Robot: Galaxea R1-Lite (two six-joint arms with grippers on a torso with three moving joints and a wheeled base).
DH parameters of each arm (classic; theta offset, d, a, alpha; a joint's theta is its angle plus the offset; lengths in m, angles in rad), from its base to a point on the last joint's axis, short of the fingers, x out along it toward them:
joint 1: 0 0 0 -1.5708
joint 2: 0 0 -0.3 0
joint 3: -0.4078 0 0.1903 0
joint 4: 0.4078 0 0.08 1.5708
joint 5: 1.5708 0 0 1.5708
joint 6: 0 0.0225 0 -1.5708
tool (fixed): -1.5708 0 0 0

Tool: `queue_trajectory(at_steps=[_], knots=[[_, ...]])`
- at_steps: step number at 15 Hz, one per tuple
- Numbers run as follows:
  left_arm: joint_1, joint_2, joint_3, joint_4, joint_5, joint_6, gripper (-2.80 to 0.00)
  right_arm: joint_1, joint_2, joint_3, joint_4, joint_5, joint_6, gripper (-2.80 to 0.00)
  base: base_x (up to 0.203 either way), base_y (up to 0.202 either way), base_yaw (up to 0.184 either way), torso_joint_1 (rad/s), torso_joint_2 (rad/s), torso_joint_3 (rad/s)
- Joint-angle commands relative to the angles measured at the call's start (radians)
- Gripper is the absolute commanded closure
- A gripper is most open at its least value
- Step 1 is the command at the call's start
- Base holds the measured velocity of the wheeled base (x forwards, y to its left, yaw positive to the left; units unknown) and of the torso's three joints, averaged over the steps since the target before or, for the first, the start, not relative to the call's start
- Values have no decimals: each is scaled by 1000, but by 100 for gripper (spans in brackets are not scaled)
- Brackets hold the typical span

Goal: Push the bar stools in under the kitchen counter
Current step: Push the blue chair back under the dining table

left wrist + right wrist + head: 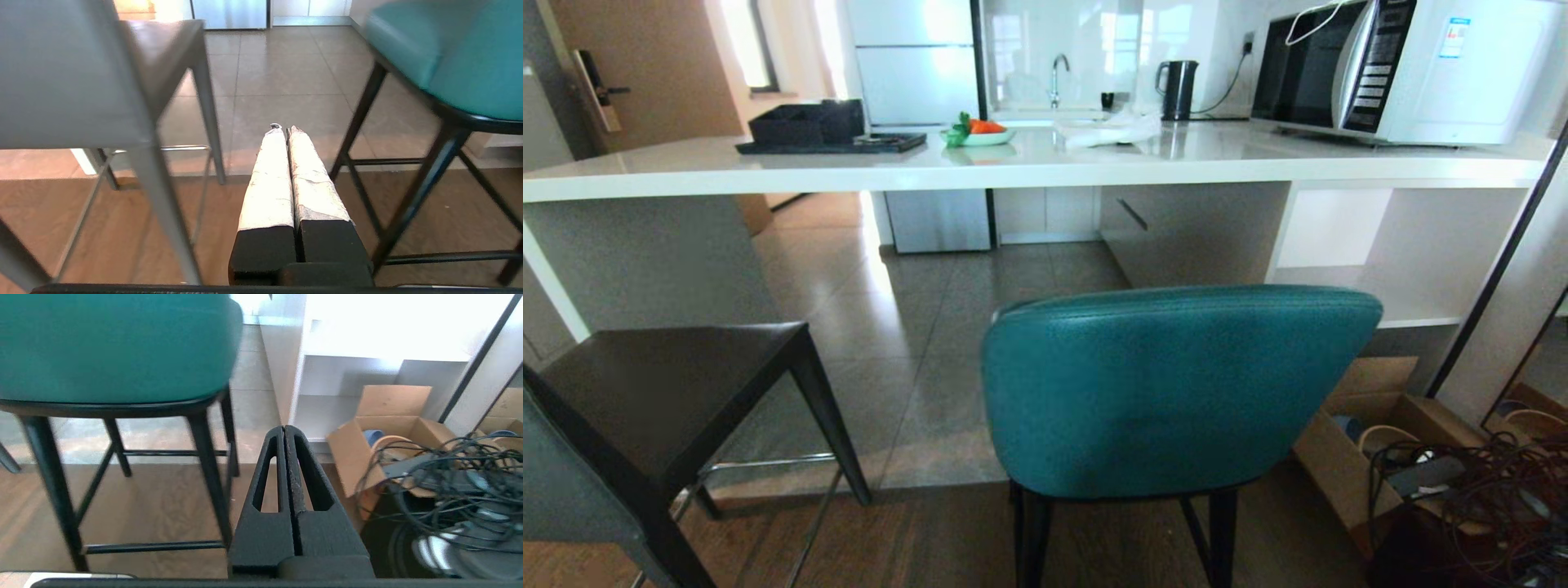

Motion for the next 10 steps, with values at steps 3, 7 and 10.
queue_trajectory(at_steps=[3,7,10], knots=[[0,0,3,0,1,0,0,0,0,5,0,0,-1,0,0,-194,2,4,1,4],[-1,0,3,0,2,-3,0,0,1,5,0,0,-1,0,0,-187,2,5,4,1],[-1,0,3,0,2,-3,0,0,2,5,0,0,-1,0,0,-51,2,3,1,1]])
